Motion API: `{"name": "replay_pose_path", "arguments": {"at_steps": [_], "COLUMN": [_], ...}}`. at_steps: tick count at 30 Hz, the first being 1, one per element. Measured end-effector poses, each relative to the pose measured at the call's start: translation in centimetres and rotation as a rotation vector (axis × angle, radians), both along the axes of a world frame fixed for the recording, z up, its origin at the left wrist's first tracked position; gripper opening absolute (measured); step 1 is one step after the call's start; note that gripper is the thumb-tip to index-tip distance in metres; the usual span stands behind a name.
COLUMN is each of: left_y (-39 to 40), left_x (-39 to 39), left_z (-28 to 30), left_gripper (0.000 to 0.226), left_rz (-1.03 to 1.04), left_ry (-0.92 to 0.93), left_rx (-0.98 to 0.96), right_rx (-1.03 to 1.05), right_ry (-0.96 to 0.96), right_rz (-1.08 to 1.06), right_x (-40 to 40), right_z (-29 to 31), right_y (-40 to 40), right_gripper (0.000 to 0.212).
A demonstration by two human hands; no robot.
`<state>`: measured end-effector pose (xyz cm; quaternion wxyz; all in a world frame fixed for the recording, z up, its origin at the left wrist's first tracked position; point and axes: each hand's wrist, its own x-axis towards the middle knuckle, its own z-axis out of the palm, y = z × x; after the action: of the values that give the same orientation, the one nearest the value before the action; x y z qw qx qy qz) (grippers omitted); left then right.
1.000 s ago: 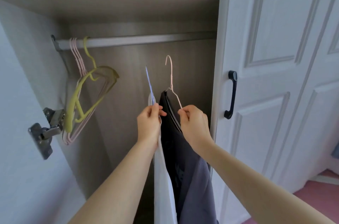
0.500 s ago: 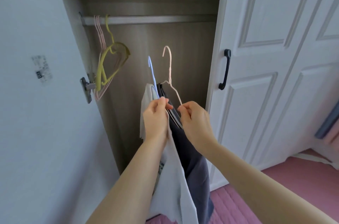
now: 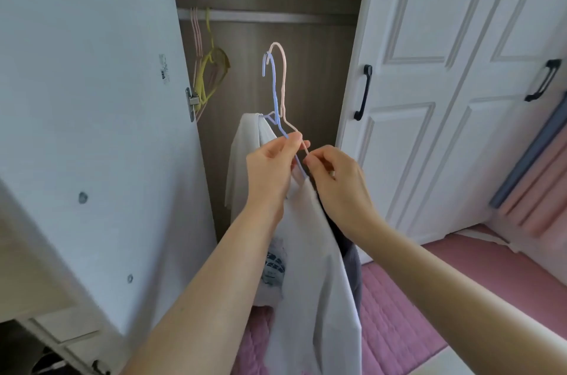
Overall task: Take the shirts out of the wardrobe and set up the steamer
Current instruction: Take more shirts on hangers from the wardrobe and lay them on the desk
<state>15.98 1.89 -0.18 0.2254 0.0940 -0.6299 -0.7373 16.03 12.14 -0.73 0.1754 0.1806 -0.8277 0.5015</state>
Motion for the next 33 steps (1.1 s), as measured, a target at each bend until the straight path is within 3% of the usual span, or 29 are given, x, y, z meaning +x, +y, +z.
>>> {"name": "replay_pose_path", "arguments": {"at_steps": [9,17,21,27,30,33], "left_y": [3.3,6.1,6.6,6.4,6.0,5.5], "left_x": [10.1,19.4,23.3,27.2,29.1,31.3], "left_z": [0.9,-2.1,-3.8,-3.8,-3.7,-3.9], "left_gripper": [0.014,0.021,0.031,0.025,0.037,0.028], "left_rz": [-0.112,-0.108,-0.164,-0.197,-0.230,-0.241], "left_ry": [-0.003,-0.072,-0.106,-0.147,-0.156,-0.190], "left_rx": [0.091,-0.008,0.009,-0.044,-0.068,-0.097], "right_rx": [-0.051,-0.063,0.044,0.150,0.234,0.320], "right_ry": [-0.112,-0.424,-0.542,-0.535,-0.472,-0.432], "right_rz": [0.024,0.107,0.130,0.121,0.114,0.064], "right_x": [10.3,18.5,22.1,26.6,28.4,30.1], "right_z": [1.2,-0.2,-0.6,-0.2,-0.1,-0.4], "right_y": [3.5,6.4,7.0,7.3,7.3,7.2], "right_gripper": [0.024,0.028,0.022,0.014,0.026,0.028]}}
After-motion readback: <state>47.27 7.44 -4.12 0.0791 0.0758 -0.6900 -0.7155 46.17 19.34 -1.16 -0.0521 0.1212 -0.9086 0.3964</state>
